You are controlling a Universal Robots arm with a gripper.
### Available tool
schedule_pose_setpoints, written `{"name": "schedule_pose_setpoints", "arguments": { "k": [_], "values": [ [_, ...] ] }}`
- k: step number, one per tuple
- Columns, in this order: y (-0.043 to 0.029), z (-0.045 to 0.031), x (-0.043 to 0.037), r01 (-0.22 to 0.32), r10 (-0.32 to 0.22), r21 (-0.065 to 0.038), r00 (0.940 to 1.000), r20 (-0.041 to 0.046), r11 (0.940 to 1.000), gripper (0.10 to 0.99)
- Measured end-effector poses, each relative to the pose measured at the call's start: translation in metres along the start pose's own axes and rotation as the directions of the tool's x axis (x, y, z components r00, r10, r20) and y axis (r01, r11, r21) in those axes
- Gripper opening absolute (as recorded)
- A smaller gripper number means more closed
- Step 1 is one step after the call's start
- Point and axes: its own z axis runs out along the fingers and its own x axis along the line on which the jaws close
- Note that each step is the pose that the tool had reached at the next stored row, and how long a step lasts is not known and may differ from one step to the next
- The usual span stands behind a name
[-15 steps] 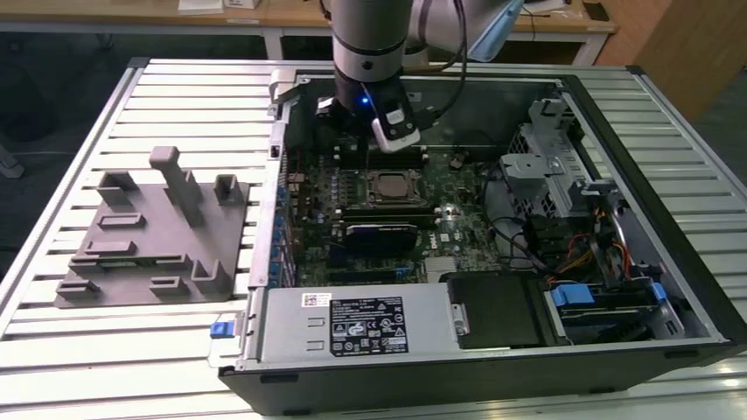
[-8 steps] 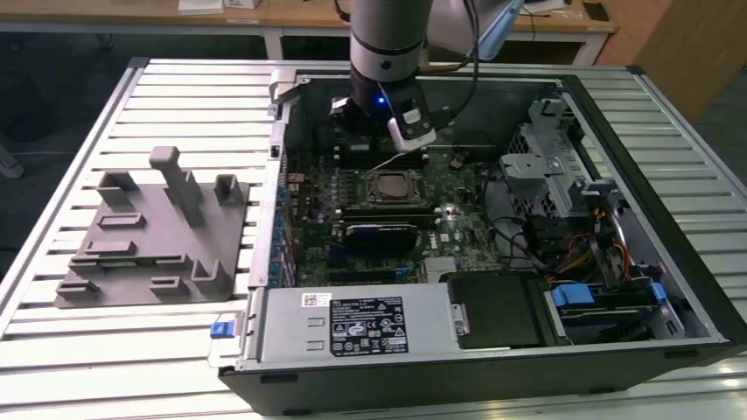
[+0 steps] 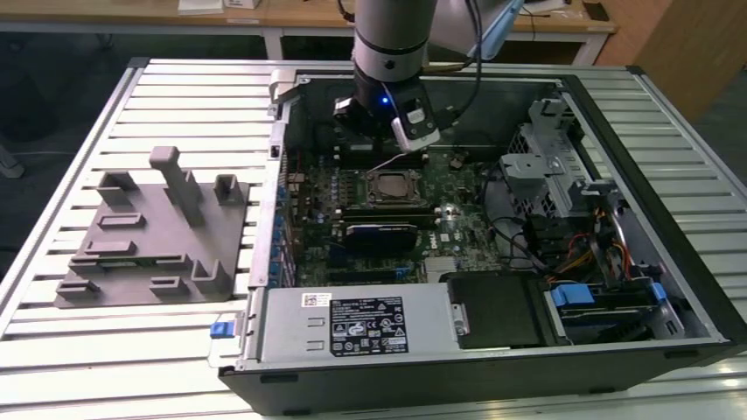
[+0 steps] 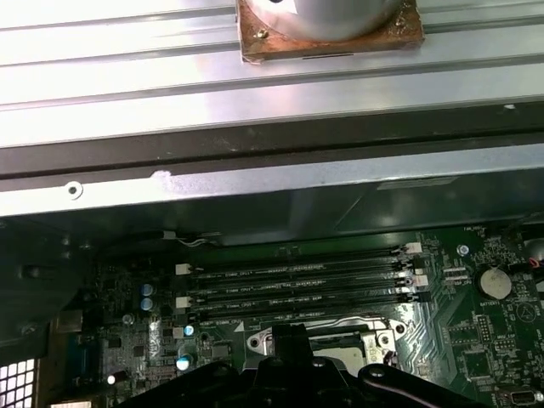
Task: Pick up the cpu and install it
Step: 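Install the first cpu locking lever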
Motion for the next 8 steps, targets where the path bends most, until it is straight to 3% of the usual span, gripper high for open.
{"name": "schedule_pose_setpoints", "arguments": {
  "k": [4,8],
  "values": [
    [-0.0002,0.0007,0.0000,-0.026,0.026,-0.001,0.9995,0.0186,0.9997,0.106],
    [-0.0009,0.0035,-0.0001,-0.061,0.061,-0.003,0.9976,0.0316,0.9981,0.106]
  ]
}}
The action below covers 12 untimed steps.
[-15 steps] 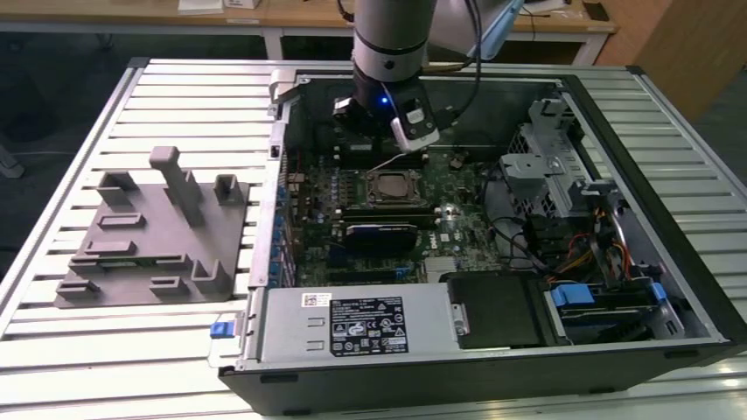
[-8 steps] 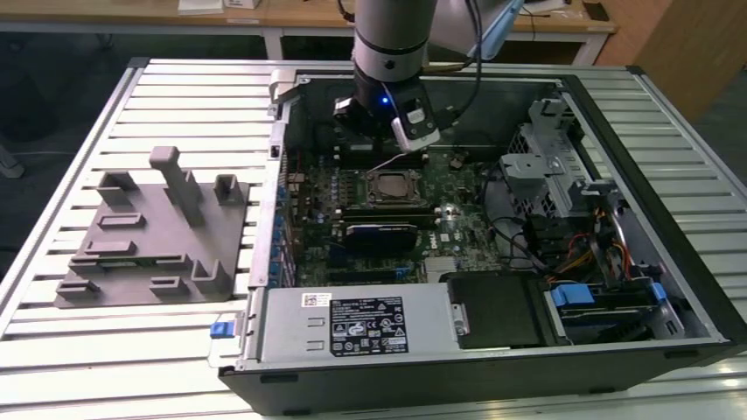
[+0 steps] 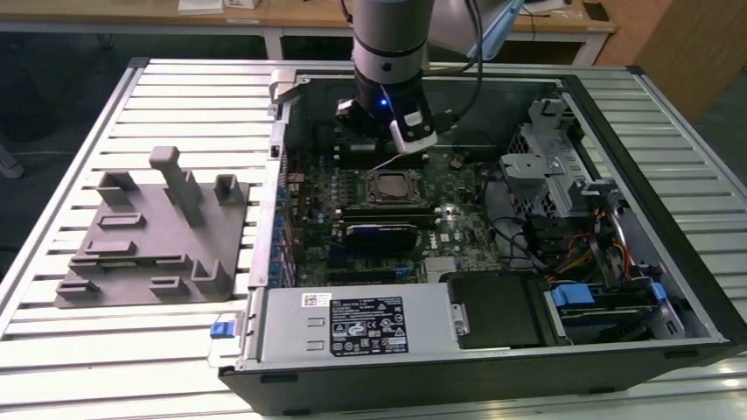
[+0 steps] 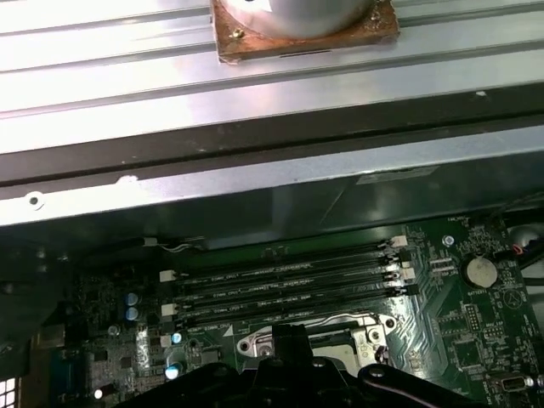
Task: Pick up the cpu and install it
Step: 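Install the first cpu locking lever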
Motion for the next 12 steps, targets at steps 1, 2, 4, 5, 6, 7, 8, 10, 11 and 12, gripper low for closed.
{"name": "schedule_pose_setpoints", "arguments": {
  "k": [1,2,4,5,6,7,8,10,11,12],
  "values": [
    [-0.0002,0.0006,0.0000,-0.009,0.009,0.000,1.0000,0.0038,1.0000,0.106],
    [-0.0003,0.0011,0.0000,-0.017,0.017,0.000,0.9998,0.0079,0.9999,0.106],
    [-0.0004,0.0014,0.0000,-0.022,0.022,0.001,0.9997,0.0131,0.9998,0.106],
    [-0.0004,0.0015,0.0000,-0.022,0.022,0.001,0.9997,0.0135,0.9998,0.106],
    [-0.0004,0.0015,0.0000,-0.022,0.022,0.001,0.9997,0.0136,0.9998,0.106],
    [-0.0004,0.0015,0.0000,-0.022,0.022,0.002,0.9997,0.0139,0.9998,0.106],
    [-0.0004,0.0015,0.0000,-0.022,0.022,0.002,0.9997,0.0140,0.9998,0.106],
    [-0.0004,0.0015,0.0000,-0.022,0.022,0.003,0.9997,0.0144,0.9998,0.106],
    [-0.0003,0.0017,0.0001,-0.022,0.021,0.005,0.9996,0.0162,0.9998,0.106],
    [-0.0004,0.0019,0.0002,-0.020,0.019,0.010,0.9996,0.0209,0.9998,0.106]
  ]
}}
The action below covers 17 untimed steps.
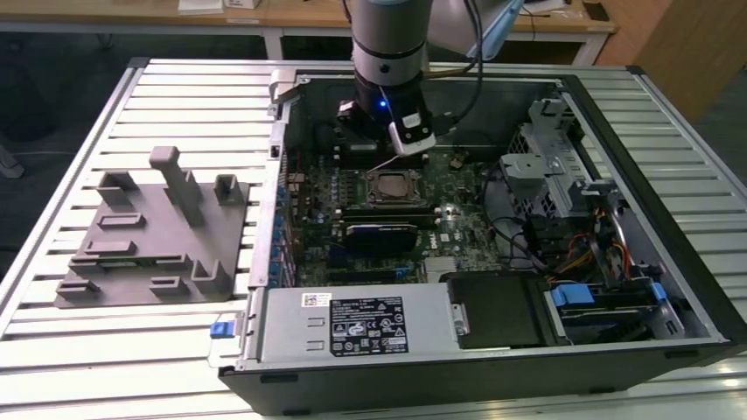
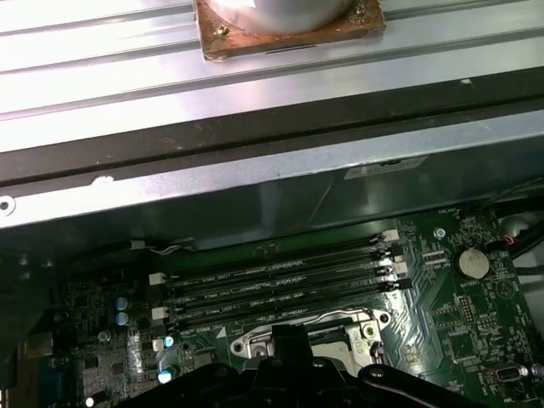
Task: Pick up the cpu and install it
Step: 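Install the first cpu locking lever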
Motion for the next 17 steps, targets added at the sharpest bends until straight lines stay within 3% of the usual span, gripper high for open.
{"name": "schedule_pose_setpoints", "arguments": {
  "k": [3,7,10,17],
  "values": [
    [-0.0002,0.0010,0.0006,0.007,-0.008,0.012,0.9998,0.0201,0.9999,0.106],
    [-0.0008,0.0031,0.0012,0.017,-0.017,0.013,0.9987,0.0474,0.9998,0.106],
    [-0.0014,0.0054,0.0012,0.022,-0.023,0.012,0.9980,0.0597,0.9997,0.106],
    [-0.0031,0.0125,0.0013,0.031,-0.032,0.016,0.9963,0.0795,0.9994,0.106]
  ]
}}
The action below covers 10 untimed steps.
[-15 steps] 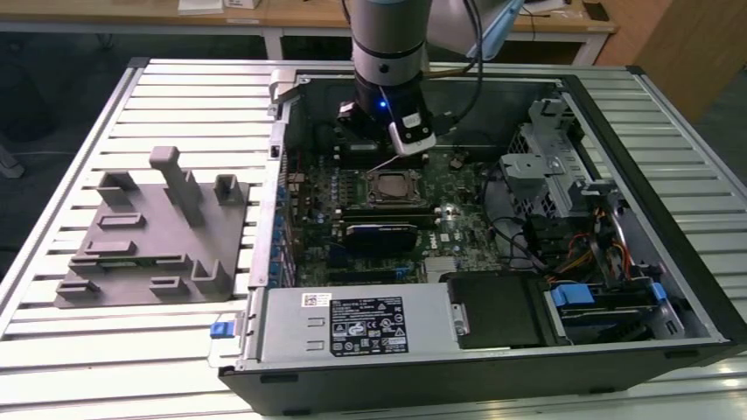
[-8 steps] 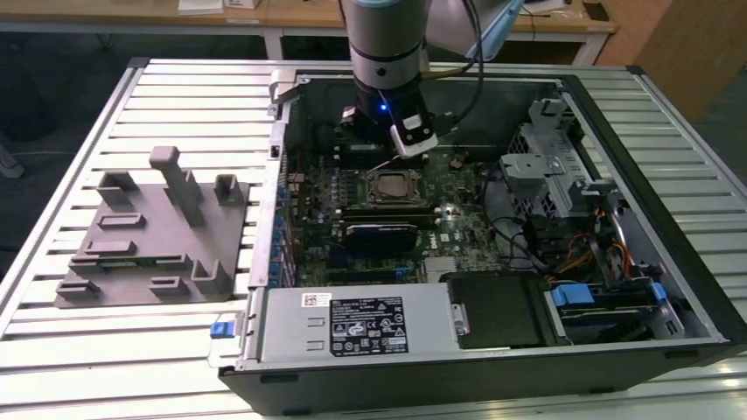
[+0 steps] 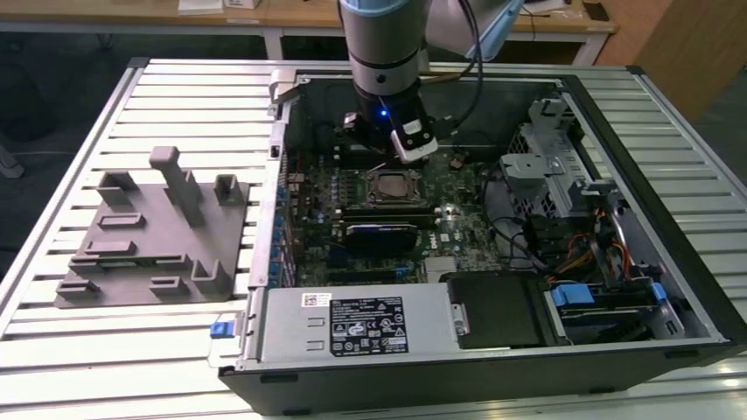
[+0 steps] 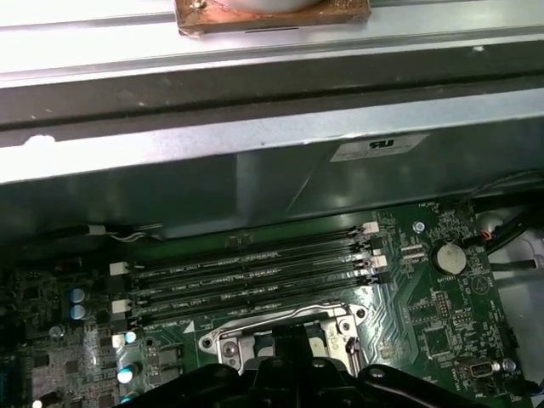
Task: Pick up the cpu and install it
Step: 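Install the first cpu locking lever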
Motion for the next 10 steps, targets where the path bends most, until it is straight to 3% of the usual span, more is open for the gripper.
{"name": "schedule_pose_setpoints", "arguments": {
  "k": [4,8,10],
  "values": [
    [0.0007,0.0032,0.0006,0.006,-0.006,0.013,0.9999,0.0110,0.9999,0.106],
    [0.0049,0.0063,0.0018,0.014,-0.015,0.022,0.9998,0.0141,0.9997,0.106],
    [0.0062,0.0082,0.0023,0.021,-0.021,0.033,0.9997,0.0149,0.9992,0.106]
  ]
}}
